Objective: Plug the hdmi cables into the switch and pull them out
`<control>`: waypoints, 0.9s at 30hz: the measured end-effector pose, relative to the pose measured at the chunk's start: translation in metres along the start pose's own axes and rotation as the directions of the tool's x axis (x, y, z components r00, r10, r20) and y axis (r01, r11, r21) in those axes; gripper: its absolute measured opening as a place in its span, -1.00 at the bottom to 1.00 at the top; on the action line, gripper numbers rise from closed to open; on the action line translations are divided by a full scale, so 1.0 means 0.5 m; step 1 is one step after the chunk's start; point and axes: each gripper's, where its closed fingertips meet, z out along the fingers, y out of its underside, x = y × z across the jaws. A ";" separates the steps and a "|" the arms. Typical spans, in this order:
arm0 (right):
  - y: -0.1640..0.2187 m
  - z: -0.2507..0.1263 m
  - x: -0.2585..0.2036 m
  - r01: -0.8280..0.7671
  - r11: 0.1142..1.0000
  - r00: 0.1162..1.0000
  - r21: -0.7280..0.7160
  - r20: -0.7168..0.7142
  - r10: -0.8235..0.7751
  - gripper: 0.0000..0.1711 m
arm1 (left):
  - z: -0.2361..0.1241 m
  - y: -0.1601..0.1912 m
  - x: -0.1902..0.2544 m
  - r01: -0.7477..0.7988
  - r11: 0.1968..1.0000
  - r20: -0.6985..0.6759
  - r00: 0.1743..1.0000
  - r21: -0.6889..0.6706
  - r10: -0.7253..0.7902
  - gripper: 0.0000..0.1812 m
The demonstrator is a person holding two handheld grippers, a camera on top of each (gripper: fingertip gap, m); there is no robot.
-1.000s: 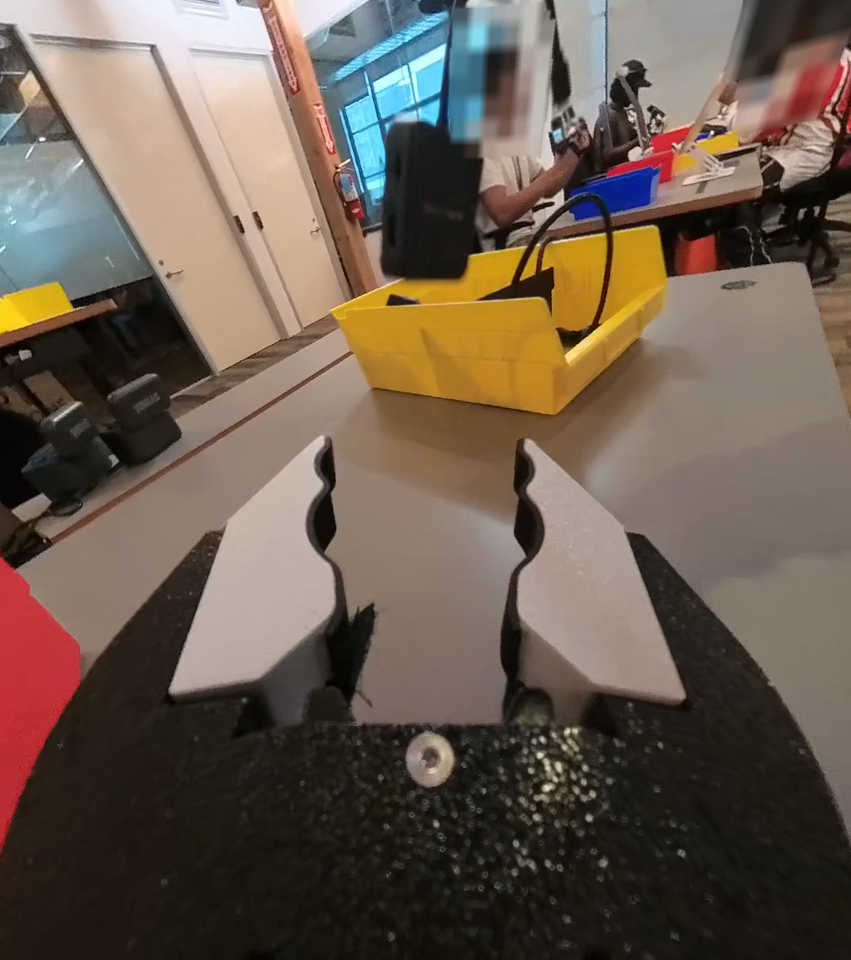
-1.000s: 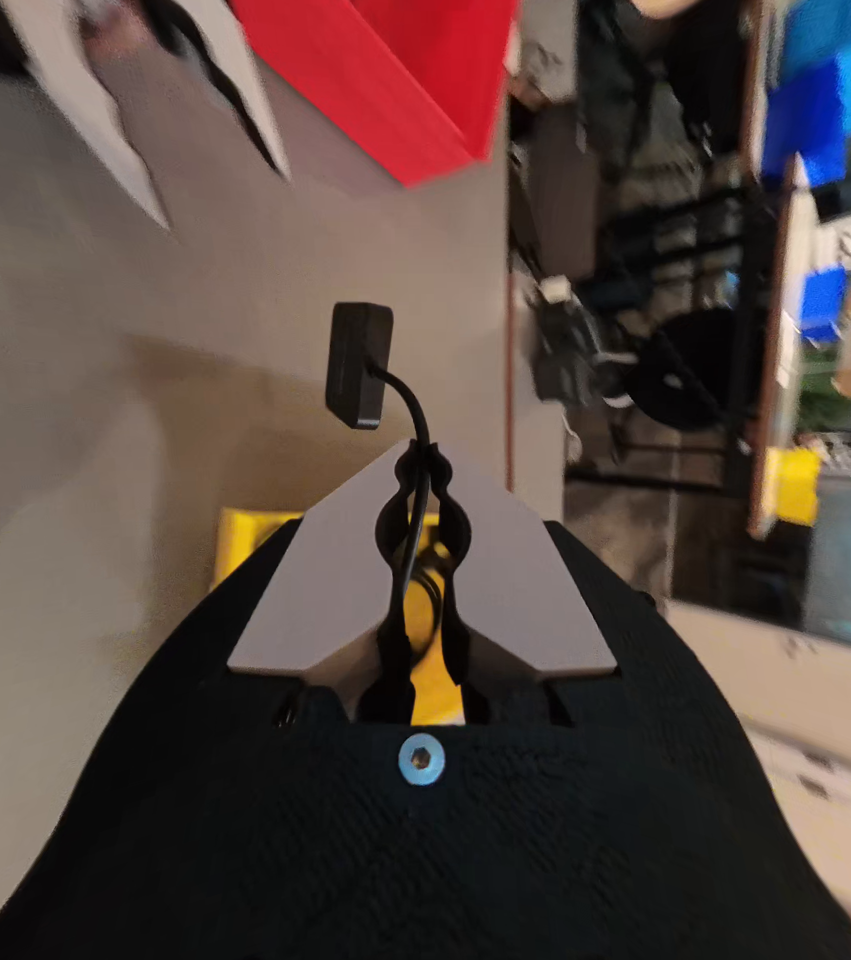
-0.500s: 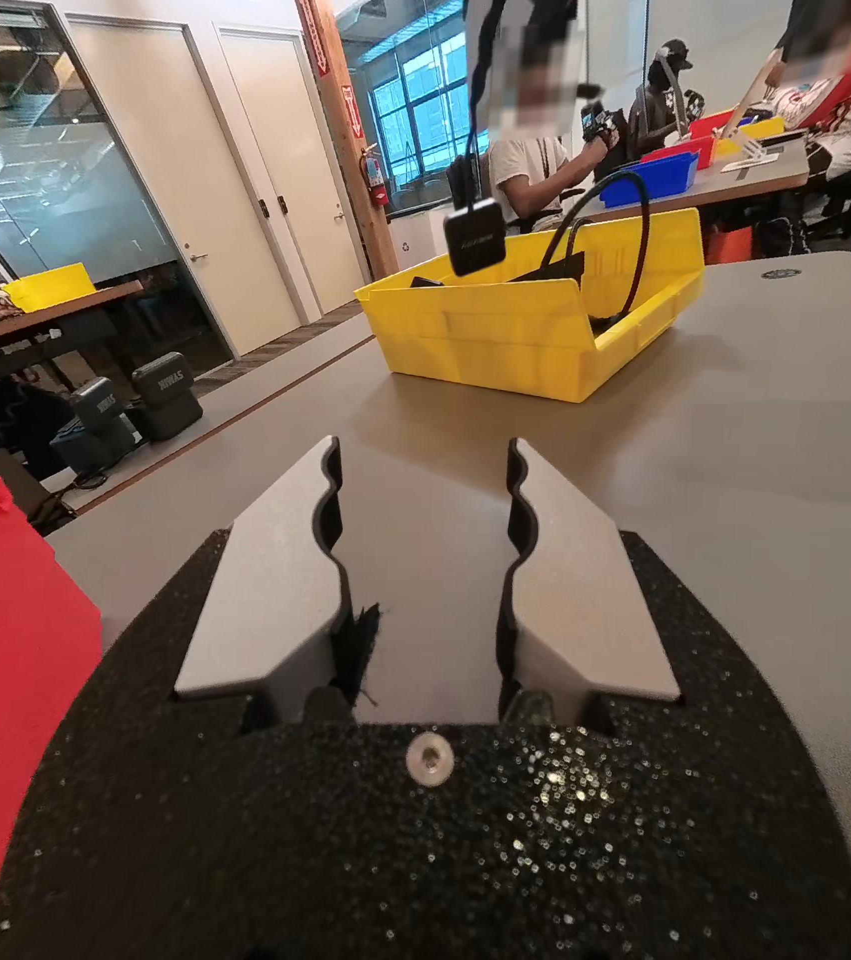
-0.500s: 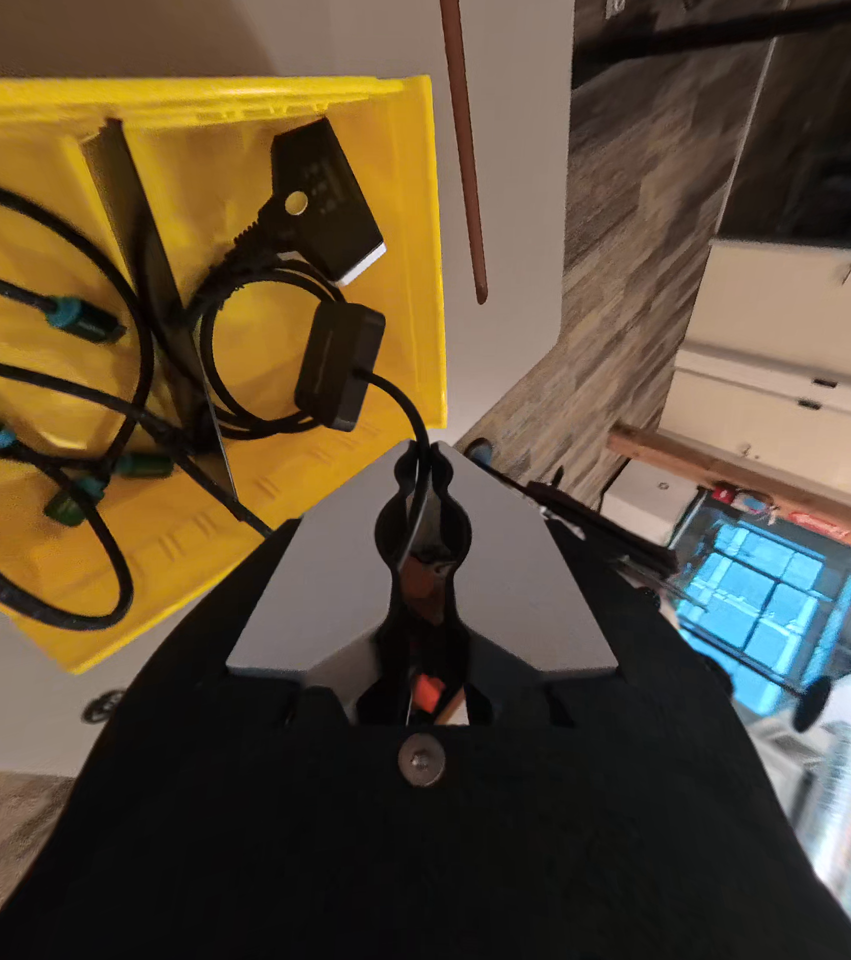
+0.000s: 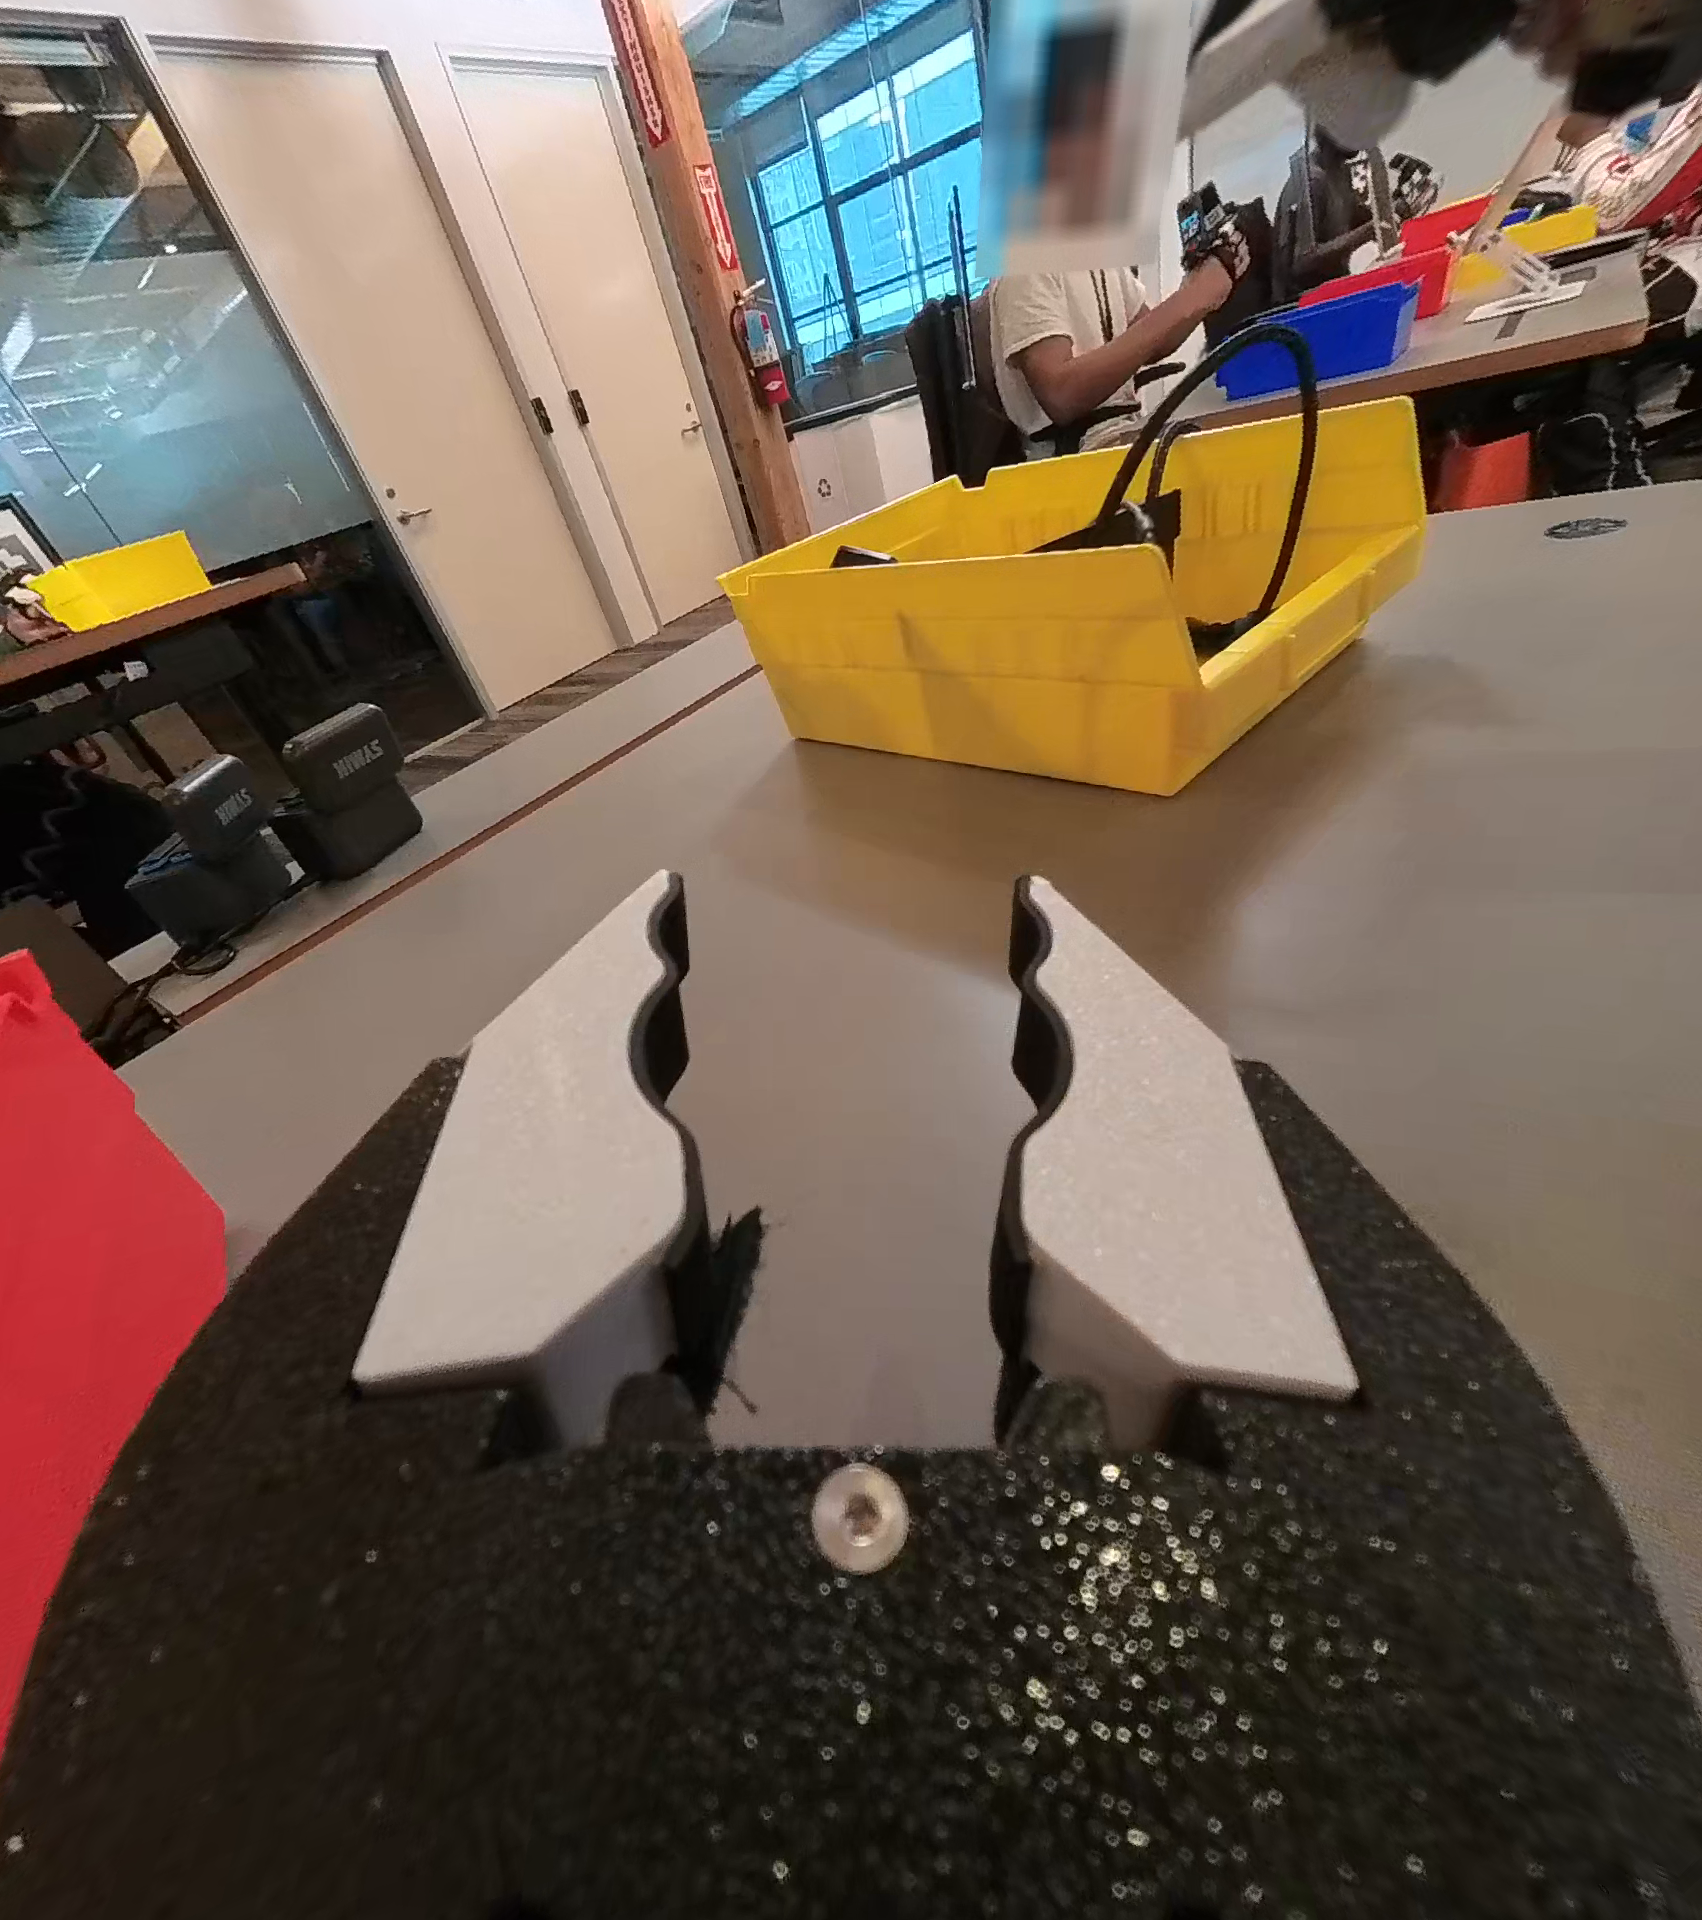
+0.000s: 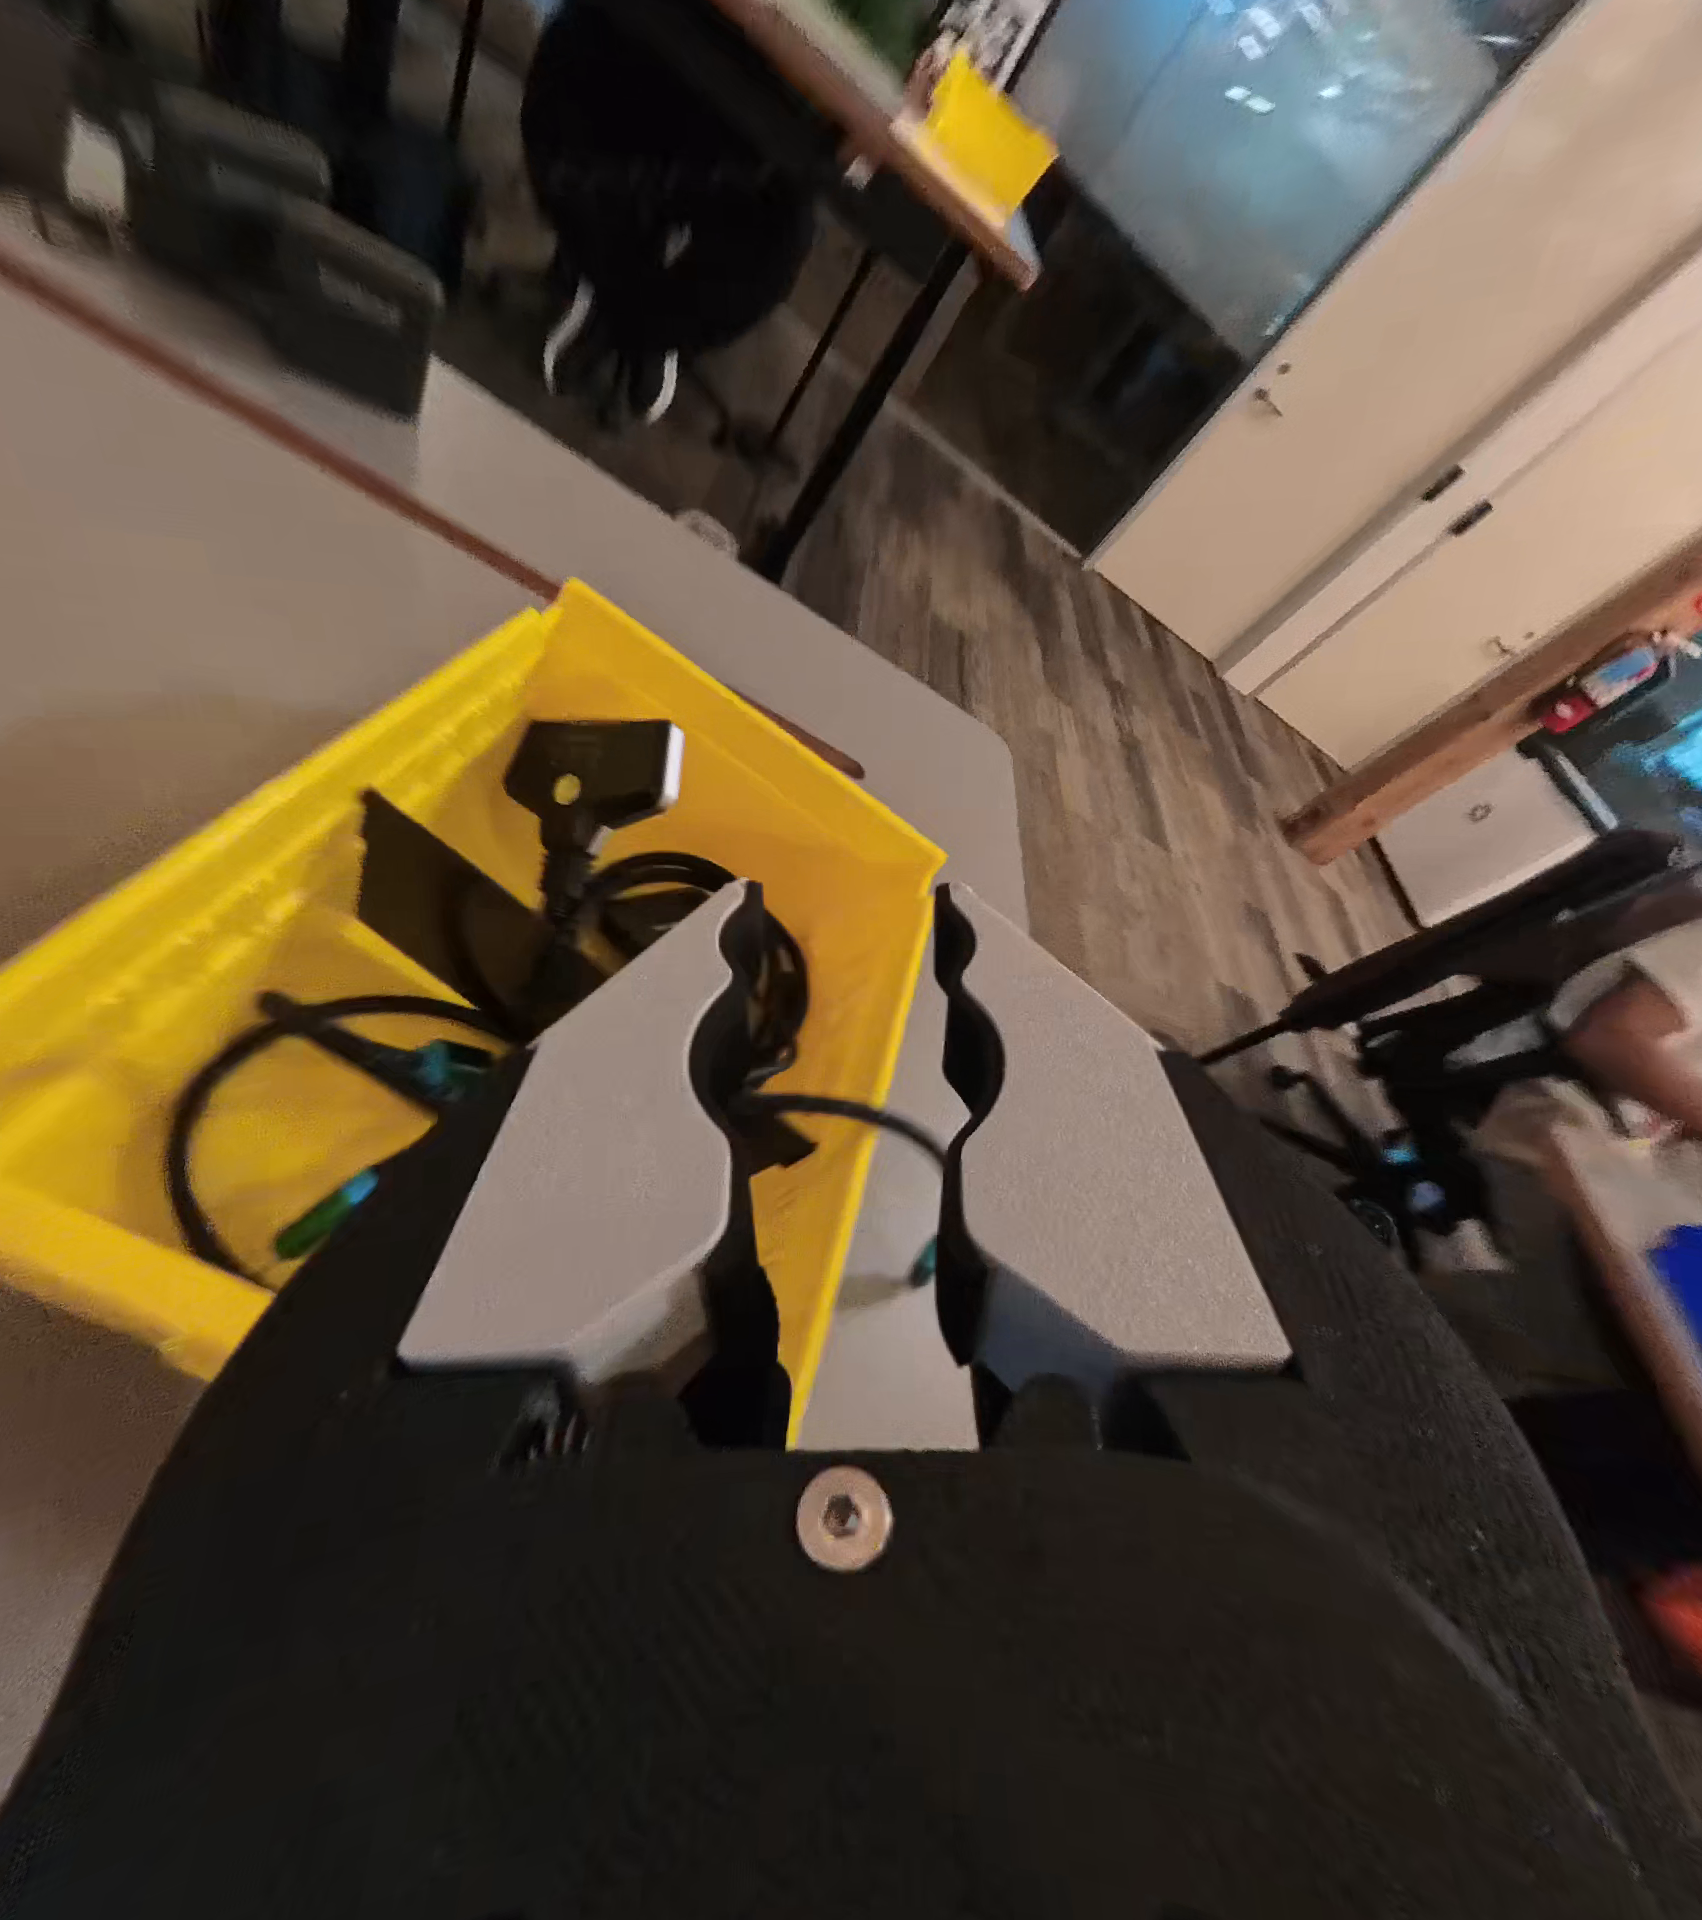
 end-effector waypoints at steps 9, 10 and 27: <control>0.204 -0.074 -0.003 -0.490 0.864 0.863 0.114 -0.081 0.499 -0.41 | -0.009 -0.051 -0.054 -0.214 0.972 0.233 0.945 -0.096 0.231 -0.09; 0.228 -0.066 -0.006 -0.501 0.861 0.858 0.092 -0.083 0.508 -0.38 | -0.012 -0.052 -0.070 -0.201 0.969 0.274 0.933 -0.142 0.234 0.03; 0.343 0.031 -0.083 -0.485 0.868 0.873 -0.104 -0.006 0.487 -0.74 | -0.198 0.100 -0.217 0.216 0.791 0.455 0.886 -0.573 0.088 -0.47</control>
